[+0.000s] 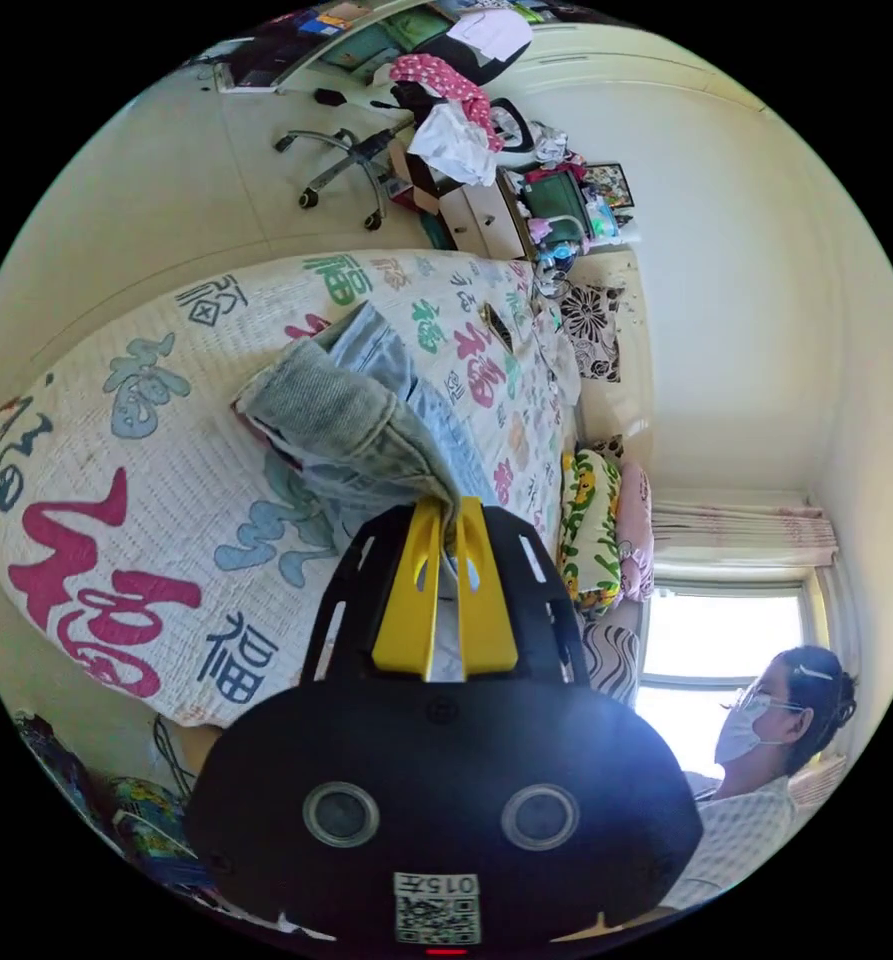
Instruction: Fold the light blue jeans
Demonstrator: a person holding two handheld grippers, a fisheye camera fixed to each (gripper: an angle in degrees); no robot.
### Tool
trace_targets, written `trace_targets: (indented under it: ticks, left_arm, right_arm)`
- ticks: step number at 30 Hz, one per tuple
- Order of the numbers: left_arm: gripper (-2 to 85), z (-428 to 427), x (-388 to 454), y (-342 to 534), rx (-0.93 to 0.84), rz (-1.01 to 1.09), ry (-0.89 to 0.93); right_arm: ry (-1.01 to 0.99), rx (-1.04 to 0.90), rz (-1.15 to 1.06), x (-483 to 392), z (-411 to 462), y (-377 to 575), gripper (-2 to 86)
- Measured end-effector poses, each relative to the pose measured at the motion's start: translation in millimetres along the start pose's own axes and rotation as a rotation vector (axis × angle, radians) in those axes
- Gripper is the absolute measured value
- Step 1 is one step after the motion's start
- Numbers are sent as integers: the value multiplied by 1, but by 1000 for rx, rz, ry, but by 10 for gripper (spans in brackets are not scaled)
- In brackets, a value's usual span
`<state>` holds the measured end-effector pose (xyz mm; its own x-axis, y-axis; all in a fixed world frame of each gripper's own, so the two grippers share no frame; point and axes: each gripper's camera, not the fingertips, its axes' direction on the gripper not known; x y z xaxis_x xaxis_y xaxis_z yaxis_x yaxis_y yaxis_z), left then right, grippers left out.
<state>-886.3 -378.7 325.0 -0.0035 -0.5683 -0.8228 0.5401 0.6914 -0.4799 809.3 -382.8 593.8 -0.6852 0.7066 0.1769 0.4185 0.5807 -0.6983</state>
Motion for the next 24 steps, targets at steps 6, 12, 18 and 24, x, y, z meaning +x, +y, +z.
trace_targets:
  ticks: [6,12,18,24]
  left_arm:
    - [-4,90,34,-84,-52,33,-80]
    - [-3,174,20,-138,-25,-21,-169]
    - [7,223,-4,-166,-12,-100,-213]
    - [59,226,-22,-156,108,-89,-56]
  right_arm:
    - [141,-56,-30,-62,76,-130,-1]
    - [262,-40,29,-93,166,-226,0]
    - [336,-58,-2,-116,214,-279,10]
    - [311,54,34,-103,202,-286,62]
